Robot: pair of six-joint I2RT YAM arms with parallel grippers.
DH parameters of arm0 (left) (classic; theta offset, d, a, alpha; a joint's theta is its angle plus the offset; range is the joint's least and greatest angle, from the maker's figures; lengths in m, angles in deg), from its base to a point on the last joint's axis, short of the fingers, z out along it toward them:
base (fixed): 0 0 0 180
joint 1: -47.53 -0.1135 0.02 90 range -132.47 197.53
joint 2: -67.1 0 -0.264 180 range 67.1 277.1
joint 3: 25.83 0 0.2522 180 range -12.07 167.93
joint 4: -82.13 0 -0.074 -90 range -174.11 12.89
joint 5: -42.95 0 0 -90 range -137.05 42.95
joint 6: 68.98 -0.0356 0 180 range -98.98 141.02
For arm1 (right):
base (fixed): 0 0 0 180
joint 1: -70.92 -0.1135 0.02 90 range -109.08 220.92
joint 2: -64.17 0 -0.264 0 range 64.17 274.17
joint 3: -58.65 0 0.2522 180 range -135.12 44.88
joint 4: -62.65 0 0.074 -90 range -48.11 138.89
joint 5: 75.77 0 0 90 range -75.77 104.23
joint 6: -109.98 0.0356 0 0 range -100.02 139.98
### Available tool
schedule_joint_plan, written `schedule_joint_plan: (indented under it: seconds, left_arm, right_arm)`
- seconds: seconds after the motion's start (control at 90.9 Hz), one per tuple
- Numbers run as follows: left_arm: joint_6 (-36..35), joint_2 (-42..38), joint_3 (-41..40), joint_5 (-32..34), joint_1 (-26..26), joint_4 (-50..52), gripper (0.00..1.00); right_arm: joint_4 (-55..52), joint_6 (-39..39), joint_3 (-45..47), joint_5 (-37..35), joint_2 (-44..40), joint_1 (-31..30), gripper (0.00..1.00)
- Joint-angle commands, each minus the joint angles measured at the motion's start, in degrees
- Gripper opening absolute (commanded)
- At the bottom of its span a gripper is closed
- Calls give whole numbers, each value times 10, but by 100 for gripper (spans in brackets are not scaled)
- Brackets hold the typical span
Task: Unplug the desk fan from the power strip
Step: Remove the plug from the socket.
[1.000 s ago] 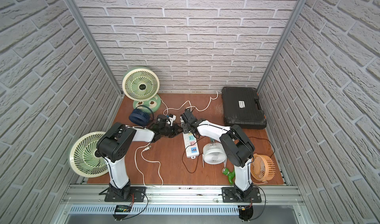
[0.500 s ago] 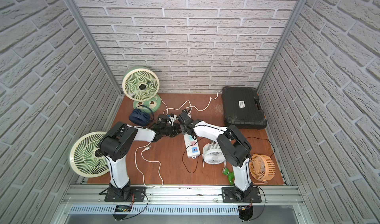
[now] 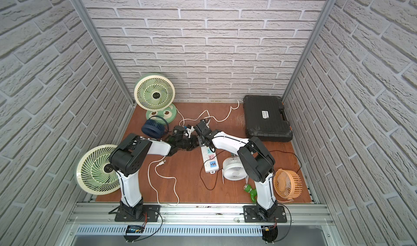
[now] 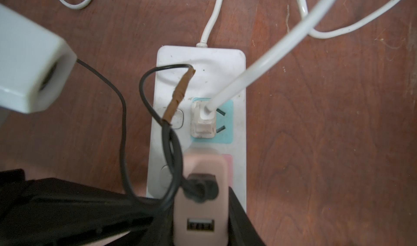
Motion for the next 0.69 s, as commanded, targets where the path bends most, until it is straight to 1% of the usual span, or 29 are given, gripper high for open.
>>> schedule_joint_plan:
  seconds: [0.0, 0.077, 0.187, 0.242, 0.286, 0.352, 0.407, 0.484, 0.561, 0.682]
  left_arm:
    - [-7, 18, 1, 17, 2, 21, 0]
    - [-8, 19, 1, 18, 2, 23, 0]
    - [-8, 23, 6, 17, 2, 23, 0]
    - [-8, 25, 8, 18, 2, 24, 0]
    - [-7, 24, 8, 18, 3, 24, 0]
    - [-8, 24, 9, 19, 2, 26, 0]
    - [-9, 22, 8, 19, 3, 27, 0]
    - [-10, 21, 8, 20, 3, 29, 0]
    - [-10, 21, 8, 21, 3, 31, 0]
    - [-10, 23, 11, 21, 3, 34, 0]
  right_arm:
    - [48, 27, 17, 57, -35, 7, 20]
    - [30, 11, 0, 37, -32, -7, 20]
    - [-16, -23, -37, -36, -17, -38, 20]
    - [-25, -23, -39, -44, -13, -39, 20]
    - [-16, -14, -31, -25, -17, -32, 20]
    - [17, 11, -2, 33, -29, -12, 19]
    - [47, 30, 21, 66, -42, 6, 19]
    - [53, 31, 25, 75, -49, 10, 19]
    - [29, 12, 6, 47, -43, -3, 19]
    - [-26, -26, -31, -37, -27, -34, 19]
